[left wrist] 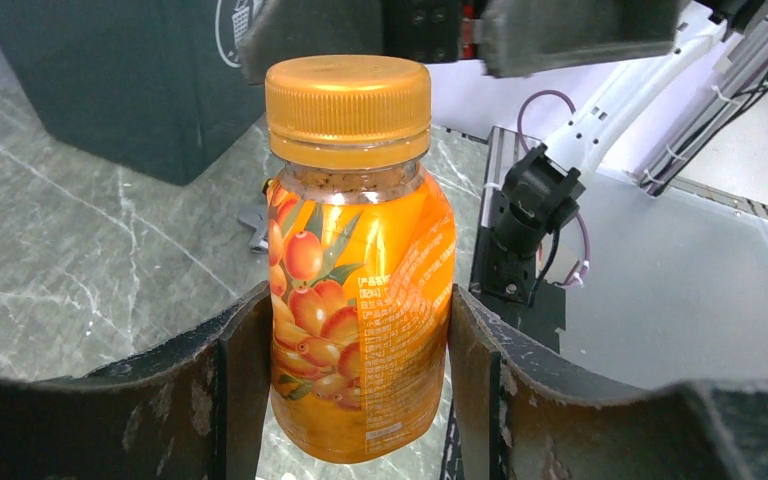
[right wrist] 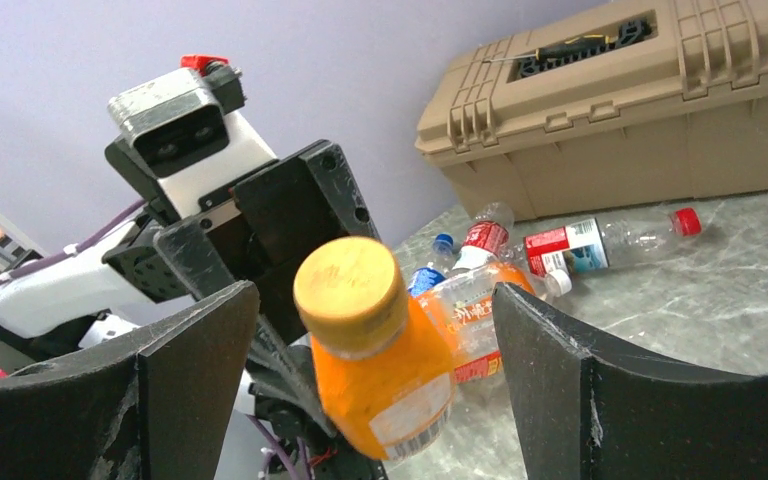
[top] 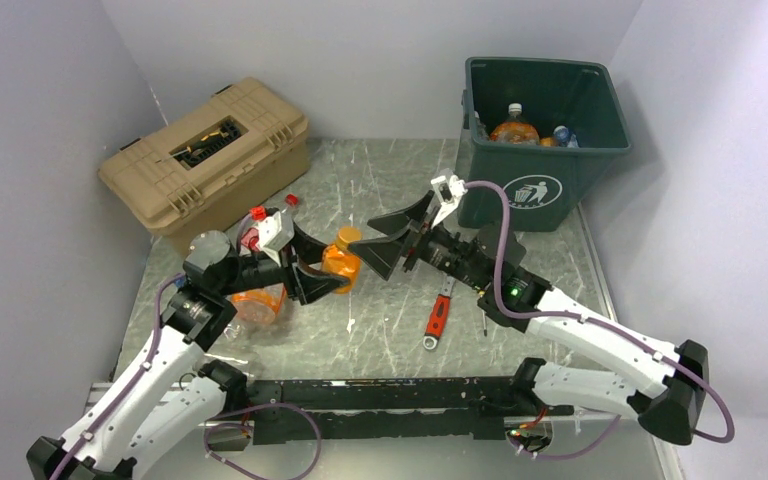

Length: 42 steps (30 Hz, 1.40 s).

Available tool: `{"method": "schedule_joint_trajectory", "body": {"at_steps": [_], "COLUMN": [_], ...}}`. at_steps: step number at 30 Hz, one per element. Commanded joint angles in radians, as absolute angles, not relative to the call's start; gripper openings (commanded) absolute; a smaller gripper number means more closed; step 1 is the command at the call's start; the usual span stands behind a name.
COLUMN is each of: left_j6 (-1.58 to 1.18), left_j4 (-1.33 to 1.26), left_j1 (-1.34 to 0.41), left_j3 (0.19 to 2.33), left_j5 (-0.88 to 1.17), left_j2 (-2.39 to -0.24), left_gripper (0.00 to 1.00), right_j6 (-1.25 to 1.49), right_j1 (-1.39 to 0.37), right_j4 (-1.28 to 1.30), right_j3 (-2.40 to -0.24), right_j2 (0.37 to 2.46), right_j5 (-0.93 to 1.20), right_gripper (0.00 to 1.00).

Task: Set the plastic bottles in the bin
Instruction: Pick up the plastic bottle at the center of the board.

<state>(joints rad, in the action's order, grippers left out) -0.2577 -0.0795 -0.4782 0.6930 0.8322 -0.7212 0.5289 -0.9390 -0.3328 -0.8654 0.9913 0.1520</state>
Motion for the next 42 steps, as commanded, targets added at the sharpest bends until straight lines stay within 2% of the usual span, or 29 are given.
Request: {"method": "schedule_joint_trajectory", "body": {"at_steps": [1,9,17,23,29,33,37,40,42], "left_j6": [-0.219,-0.202,-0.197,-0.198,-0.19,-0.187,-0.181,-0.181,-0.181], "left_j4": [-0.065,-0.044,-0.04,-0.04,-0.031,-0.026,-0.02,-0.015,-0.007], "left_j1": [-0.502,-0.512,-0.514,-0.515,-0.518,-0.521,-0.525,-0.528,-0.53], "left_j3": [0.71,0.715,0.714,0.715,0.716,0.718,0.718,0.719,0.723], "left_j5": [0.822,0.792,0.772,0.779,0.776,0.774,0.765,0.763,0.756], "left_j2": [-0.701,-0.694,-0.684,-0.683,-0.682,-0.679,-0.673,-0.673,-0.676], "left_gripper": [0.37,0.35,0.35,0.34,0.34,0.34,0.34,0.36,0.46], "right_j6": [0.544,0.5,0.449,0.458,0.486,0.489,0.499,0.494,0.492], "right_j1": [-0.95,-0.994,-1.034,-1.042,-1.042,-1.042,-1.043,-1.043,-1.043], "right_j4": [-0.396,-0.299,-0.184,-0.226,-0.288,-0.276,-0.28,-0.28,-0.276], "right_j3": [-0.947,-1.019,-1.025,-1.01,-1.01,-1.03,-1.026,-1.02,-1.017], "right_j2": [1.029,1.103,1.111,1.111,1.124,1.154,1.165,1.159,1.152], "right_j5": [0.189,0.201,0.057,0.035,0.056,0.063,0.077,0.077,0.07], "right_gripper": [0.91,0.85,0.78,0.68,0.68,0.51,0.42,0.21,0.0]}}
